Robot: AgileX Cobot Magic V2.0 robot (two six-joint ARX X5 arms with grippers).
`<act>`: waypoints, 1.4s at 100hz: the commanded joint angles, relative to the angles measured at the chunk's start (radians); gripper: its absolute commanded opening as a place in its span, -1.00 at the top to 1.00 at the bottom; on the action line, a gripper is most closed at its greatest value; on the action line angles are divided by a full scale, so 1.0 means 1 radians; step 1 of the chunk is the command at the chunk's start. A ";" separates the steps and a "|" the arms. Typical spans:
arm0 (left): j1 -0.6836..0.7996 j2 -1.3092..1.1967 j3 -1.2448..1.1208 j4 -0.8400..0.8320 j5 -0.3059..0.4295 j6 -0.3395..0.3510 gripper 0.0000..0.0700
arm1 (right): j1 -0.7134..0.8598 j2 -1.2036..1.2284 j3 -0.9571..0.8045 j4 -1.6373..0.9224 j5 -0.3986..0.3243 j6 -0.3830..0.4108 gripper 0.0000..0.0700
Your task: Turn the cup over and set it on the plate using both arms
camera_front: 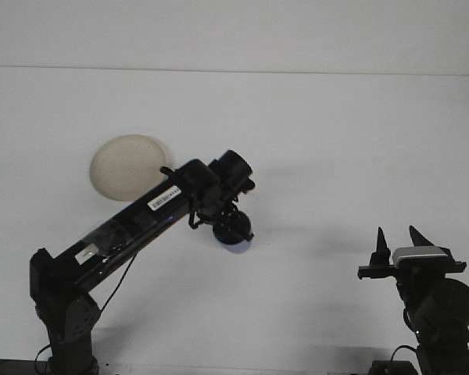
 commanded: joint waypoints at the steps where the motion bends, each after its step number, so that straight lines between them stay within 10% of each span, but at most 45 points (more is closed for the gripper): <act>1: 0.044 0.011 0.088 -0.016 -0.037 0.024 0.98 | 0.001 0.000 0.007 0.009 0.000 -0.012 -0.16; 65: 0.653 0.087 0.272 0.025 -0.108 0.029 0.97 | 0.001 0.000 0.007 0.009 0.000 -0.011 -0.16; 140: 0.729 0.294 0.272 0.025 -0.106 0.011 0.97 | 0.001 0.000 0.007 0.009 0.000 -0.012 -0.16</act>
